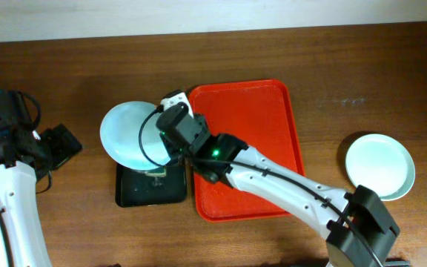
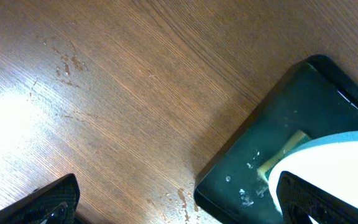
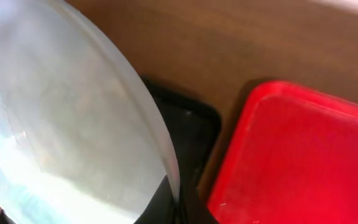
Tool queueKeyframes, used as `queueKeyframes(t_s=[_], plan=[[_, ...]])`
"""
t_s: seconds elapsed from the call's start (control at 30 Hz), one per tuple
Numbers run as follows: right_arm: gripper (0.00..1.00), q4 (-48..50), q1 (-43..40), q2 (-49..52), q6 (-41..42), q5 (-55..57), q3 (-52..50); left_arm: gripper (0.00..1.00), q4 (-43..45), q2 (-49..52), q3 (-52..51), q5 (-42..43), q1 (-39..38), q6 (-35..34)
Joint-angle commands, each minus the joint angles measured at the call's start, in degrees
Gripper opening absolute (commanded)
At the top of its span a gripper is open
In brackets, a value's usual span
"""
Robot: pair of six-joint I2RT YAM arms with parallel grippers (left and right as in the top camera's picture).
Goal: Clean dirty plates on tray and stack at the side
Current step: 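Lift the pale green plate with the right gripper over the black tray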
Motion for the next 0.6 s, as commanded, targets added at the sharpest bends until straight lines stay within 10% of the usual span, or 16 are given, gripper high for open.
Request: queueKeyframes(t_s=[0.0, 0.57], plan=[[0.04, 0.5, 1.1, -2.0, -7.8, 8.2, 1.4, 1.00, 0.1, -0.2, 0.7, 0.0, 0.3, -0.5], [0.04, 2.9, 13.5, -5.0, -19.1, 46.2, 1.4, 0.99, 0.1, -0.2, 0.7, 0.0, 0.3, -0.5]])
